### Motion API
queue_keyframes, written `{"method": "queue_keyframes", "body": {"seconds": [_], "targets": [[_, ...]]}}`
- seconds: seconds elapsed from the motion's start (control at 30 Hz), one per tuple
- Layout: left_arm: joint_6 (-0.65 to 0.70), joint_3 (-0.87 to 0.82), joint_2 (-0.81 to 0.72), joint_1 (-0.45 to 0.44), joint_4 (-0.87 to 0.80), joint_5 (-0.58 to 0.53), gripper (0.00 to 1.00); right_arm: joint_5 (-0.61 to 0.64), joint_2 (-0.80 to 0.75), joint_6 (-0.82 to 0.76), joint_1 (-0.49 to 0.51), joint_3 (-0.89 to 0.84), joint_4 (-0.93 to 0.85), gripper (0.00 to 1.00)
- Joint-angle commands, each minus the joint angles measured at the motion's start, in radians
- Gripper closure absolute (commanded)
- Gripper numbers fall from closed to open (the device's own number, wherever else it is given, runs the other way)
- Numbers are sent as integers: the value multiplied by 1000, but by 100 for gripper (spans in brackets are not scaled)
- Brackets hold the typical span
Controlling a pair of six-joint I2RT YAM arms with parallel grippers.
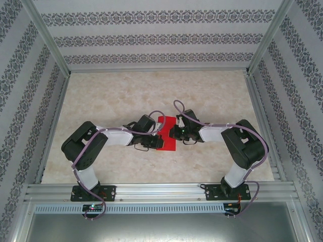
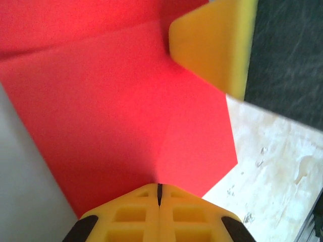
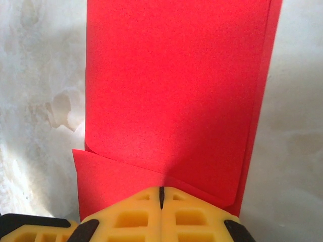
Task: Fold a paper plane with a square sheet of paper (fold left side to right side)
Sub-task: Fold the triangle a second time at the center of the table, then turn over the paper at the center of the table.
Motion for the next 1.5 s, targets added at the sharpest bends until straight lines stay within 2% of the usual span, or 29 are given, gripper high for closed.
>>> {"method": "queue_keyframes", "body": {"seconds": [0.0,0.37,0.7,0.8,0.93,1.07,1.17,1.3,1.47], "targets": [[13,-54,-32,-10,-34,-27,94,51,7,-31,7,-5,-101,100],[-25,-161,-136,-5,-25,-45,94,49,8,-36,-3,-12,-102,100],[-21,-222,-255,62,-46,-36,92,-3,-57,-9,-5,-21,-38,100],[-16,-196,-282,64,-41,-30,85,7,-127,-8,-5,-25,-36,88],[-12,-135,-262,70,-29,-39,64,37,-235,-15,-25,-59,-64,66],[-15,-69,-201,79,14,-50,56,15,-344,4,-75,-144,-45,42],[-13,-19,-136,89,34,-70,50,-27,-440,32,-117,-227,2,29],[-15,35,-61,97,51,-78,48,-72,-546,39,-135,-279,-9,20],[-4,77,-12,97,44,-69,49,-102,-637,31,-139,-303,-59,14]]}}
